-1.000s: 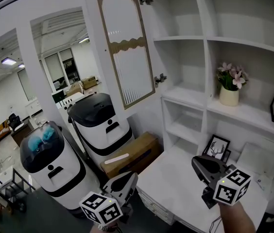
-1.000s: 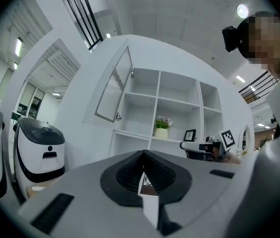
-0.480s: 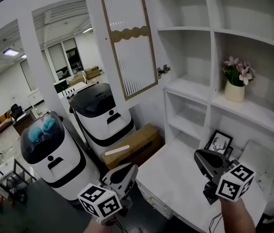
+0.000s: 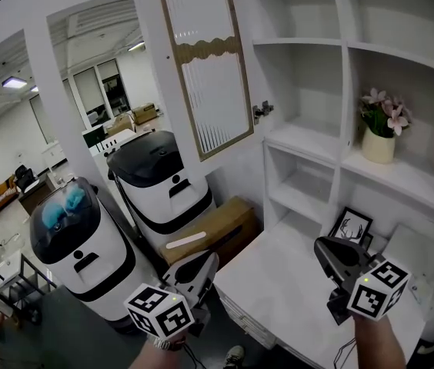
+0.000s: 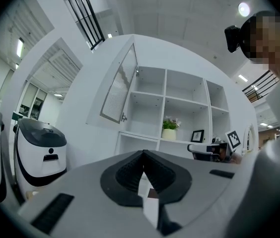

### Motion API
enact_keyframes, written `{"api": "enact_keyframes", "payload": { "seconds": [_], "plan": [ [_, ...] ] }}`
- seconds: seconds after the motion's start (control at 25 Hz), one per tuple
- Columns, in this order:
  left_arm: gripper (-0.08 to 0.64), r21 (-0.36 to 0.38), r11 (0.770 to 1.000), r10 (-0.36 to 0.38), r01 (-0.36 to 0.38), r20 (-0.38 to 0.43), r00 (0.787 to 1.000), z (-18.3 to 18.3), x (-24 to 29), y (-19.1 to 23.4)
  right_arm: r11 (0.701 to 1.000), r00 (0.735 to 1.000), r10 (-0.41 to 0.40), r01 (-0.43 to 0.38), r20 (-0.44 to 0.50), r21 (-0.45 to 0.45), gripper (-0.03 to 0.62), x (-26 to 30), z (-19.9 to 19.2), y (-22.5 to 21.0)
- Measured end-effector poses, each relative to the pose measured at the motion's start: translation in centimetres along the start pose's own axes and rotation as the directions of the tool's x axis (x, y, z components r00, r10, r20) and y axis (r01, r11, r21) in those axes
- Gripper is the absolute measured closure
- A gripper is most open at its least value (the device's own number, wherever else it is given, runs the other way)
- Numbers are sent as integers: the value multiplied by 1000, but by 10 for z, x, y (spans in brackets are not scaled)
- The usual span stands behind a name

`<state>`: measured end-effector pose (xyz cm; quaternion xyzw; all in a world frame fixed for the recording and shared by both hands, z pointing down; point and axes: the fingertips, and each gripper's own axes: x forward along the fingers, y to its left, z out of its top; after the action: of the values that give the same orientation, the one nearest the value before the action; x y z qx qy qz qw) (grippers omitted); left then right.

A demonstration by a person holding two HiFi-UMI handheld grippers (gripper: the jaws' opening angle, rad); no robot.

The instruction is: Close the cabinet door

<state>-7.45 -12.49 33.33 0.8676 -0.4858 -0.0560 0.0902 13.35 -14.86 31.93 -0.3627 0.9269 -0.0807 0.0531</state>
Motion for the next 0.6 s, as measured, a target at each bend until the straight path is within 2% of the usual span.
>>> {"api": "enact_keyframes", "payload": {
  "seconds": [0.24, 0.6],
  "plan": [
    [555, 2, 1000, -1, 1, 1, 1000, 10, 17, 33, 999, 999, -32, 32, 1, -11, 588, 20, 8, -12],
    [555, 8, 1000, 13, -13, 4, 1000, 25, 36, 82, 999, 999, -33, 33, 1, 8, 588, 63, 8, -20]
  ]
}}
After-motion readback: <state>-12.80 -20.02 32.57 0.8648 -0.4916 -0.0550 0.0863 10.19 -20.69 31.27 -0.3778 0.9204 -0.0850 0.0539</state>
